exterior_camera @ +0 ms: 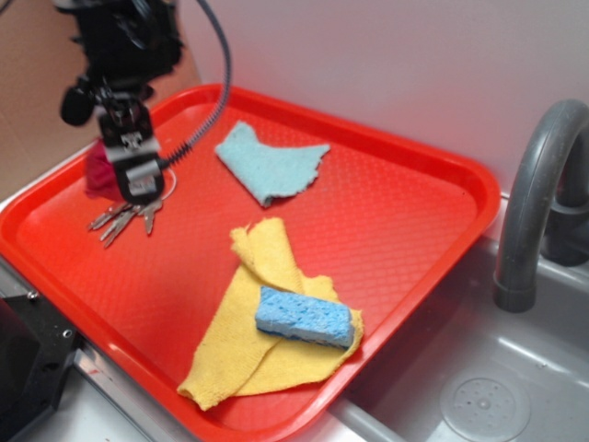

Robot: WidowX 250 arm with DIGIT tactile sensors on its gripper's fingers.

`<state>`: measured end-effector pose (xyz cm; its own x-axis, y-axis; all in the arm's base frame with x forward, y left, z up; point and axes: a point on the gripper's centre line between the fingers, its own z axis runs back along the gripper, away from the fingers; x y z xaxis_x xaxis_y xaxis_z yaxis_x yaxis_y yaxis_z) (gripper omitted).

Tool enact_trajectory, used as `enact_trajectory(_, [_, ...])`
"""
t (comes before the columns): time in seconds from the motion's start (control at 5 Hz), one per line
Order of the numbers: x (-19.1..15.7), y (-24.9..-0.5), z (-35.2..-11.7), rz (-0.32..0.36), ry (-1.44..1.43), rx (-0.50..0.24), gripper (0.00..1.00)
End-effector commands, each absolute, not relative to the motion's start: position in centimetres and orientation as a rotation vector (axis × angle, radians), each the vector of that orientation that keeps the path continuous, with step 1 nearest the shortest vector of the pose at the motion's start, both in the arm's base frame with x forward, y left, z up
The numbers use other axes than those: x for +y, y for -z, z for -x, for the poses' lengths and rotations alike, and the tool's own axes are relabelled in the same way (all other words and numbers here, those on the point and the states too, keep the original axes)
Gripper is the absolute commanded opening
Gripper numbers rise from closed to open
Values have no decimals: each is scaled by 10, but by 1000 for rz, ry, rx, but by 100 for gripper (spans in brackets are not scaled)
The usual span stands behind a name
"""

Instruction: Grab the red paper.

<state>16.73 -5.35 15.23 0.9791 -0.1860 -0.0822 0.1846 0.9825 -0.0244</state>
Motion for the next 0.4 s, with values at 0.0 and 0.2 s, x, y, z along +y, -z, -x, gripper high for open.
enact_trajectory(0.0, [-44,-212,-153,-17,-128,-95,0])
enact_trajectory(0.2, [-43,-220,-154,-66,-160,-163,0])
